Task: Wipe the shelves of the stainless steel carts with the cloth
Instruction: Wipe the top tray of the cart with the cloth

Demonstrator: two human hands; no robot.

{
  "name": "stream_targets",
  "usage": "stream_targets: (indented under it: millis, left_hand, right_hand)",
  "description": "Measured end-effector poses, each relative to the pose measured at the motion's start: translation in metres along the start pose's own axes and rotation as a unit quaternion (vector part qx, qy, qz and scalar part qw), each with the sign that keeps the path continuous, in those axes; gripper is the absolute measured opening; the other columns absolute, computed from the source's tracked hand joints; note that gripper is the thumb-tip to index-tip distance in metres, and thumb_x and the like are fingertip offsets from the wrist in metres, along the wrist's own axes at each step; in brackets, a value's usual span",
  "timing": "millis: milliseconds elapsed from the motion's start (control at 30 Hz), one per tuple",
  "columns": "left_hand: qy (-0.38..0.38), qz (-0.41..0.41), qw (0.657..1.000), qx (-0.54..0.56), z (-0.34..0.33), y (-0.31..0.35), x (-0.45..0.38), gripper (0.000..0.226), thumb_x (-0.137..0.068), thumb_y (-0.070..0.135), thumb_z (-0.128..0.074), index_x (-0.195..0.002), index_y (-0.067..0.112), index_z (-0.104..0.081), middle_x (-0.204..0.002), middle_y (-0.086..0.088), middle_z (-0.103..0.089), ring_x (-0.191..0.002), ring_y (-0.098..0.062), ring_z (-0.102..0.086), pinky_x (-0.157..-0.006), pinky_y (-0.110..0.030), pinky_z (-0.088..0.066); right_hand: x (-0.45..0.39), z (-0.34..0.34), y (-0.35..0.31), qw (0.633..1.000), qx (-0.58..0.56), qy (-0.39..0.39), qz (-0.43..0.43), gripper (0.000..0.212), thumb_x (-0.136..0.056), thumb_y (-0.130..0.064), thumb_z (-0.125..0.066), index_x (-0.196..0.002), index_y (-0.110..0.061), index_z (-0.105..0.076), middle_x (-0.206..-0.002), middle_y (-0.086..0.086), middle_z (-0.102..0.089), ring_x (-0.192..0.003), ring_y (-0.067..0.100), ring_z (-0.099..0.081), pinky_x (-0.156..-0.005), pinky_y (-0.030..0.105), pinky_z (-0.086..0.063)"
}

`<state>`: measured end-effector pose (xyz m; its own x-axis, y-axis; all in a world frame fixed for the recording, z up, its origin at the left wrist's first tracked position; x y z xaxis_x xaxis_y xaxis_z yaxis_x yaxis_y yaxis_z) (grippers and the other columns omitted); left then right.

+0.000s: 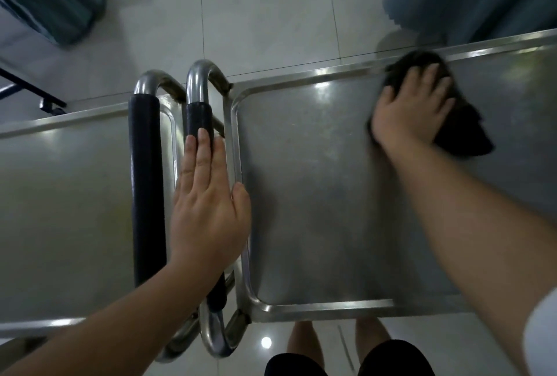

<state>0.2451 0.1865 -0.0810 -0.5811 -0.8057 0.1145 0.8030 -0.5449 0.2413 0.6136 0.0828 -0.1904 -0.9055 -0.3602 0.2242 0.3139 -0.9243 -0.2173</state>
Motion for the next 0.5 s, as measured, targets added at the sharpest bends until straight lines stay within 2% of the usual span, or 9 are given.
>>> stream_targets:
  millis: [133, 233, 333, 400, 433, 500]
  left_hand:
    - [0.01, -0.005, 1.0, -0.002, 0.001, 0.002, 0.0, 0.072, -0.106, 0.039, -0.028, -0.169, 0.009, -0.01, -0.178, -0.003, 0.005, -0.162, -0.013, 0.013, -0.132, -0.043, -0.004]
    - [0.016, -0.009, 1.0, -0.01, 0.002, 0.002, 0.0, 0.071, -0.106, 0.037, -0.029, -0.168, 0.006, -0.012, -0.178, -0.007, 0.002, -0.163, -0.016, 0.01, -0.133, -0.043, -0.003]
    - [0.015, -0.002, 1.0, -0.008, 0.004, 0.002, -0.001, 0.07, -0.107, 0.034, -0.032, -0.168, 0.005, -0.013, -0.178, -0.007, 0.001, -0.163, -0.016, 0.01, -0.133, -0.043, -0.005]
    - [0.011, 0.001, 1.0, -0.005, 0.004, 0.003, -0.001, 0.071, -0.106, 0.035, -0.03, -0.168, 0.006, -0.013, -0.177, -0.006, 0.002, -0.163, -0.013, 0.011, -0.133, -0.04, -0.002]
    - [0.01, 0.001, 1.0, -0.004, 0.005, 0.003, 0.0, 0.071, -0.105, 0.036, -0.029, -0.168, 0.007, -0.014, -0.177, -0.005, 0.003, -0.162, -0.013, 0.012, -0.133, -0.038, 0.0]
    - [0.008, 0.004, 1.0, -0.001, 0.006, 0.004, 0.0, 0.071, -0.105, 0.037, -0.028, -0.168, 0.008, -0.014, -0.177, -0.003, 0.003, -0.162, -0.012, 0.012, -0.132, -0.035, 0.002]
  right_hand:
    - [0.094, -0.05, -0.135, 0.979, 0.012, -0.047, 0.196, 0.067, -0.106, -0.054, -0.026, -0.166, -0.024, -0.021, -0.175, 0.003, -0.009, -0.161, 0.033, -0.004, -0.128, 0.055, -0.002]
    - [0.17, -0.082, -0.217, 0.914, 0.033, -0.105, 0.39, 0.066, -0.106, -0.055, -0.016, -0.167, -0.029, -0.019, -0.176, -0.003, -0.008, -0.162, 0.028, -0.001, -0.129, 0.054, -0.001]
    - [0.2, -0.098, -0.25, 0.834, 0.066, -0.155, 0.526, 0.064, -0.106, -0.055, -0.018, -0.166, -0.033, -0.02, -0.175, -0.011, -0.007, -0.162, 0.023, 0.006, -0.129, 0.053, -0.002]
    - [0.194, -0.099, -0.248, 0.795, 0.085, -0.17, 0.576, 0.063, -0.106, -0.058, -0.023, -0.165, -0.036, -0.021, -0.174, -0.014, -0.008, -0.161, 0.02, 0.006, -0.13, 0.05, -0.001]
    - [0.185, -0.097, -0.241, 0.791, 0.09, -0.172, 0.581, 0.064, -0.106, -0.06, -0.025, -0.165, -0.038, -0.02, -0.174, -0.015, -0.007, -0.161, 0.018, 0.005, -0.13, 0.047, 0.001]
    - [0.147, -0.084, -0.219, 0.818, 0.088, -0.153, 0.547, 0.063, -0.106, -0.061, -0.029, -0.165, -0.04, -0.02, -0.174, -0.016, -0.006, -0.162, 0.017, 0.001, -0.129, 0.044, 0.002]
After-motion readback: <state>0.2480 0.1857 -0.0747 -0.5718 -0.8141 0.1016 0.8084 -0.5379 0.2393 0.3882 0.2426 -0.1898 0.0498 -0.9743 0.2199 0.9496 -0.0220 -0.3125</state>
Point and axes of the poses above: each hand's wrist, its own x-axis away from the middle knuckle, its own z-axis out of the back of the hand, y = z × x, the point moved 10 cm from there along -x, towards the middle knuckle
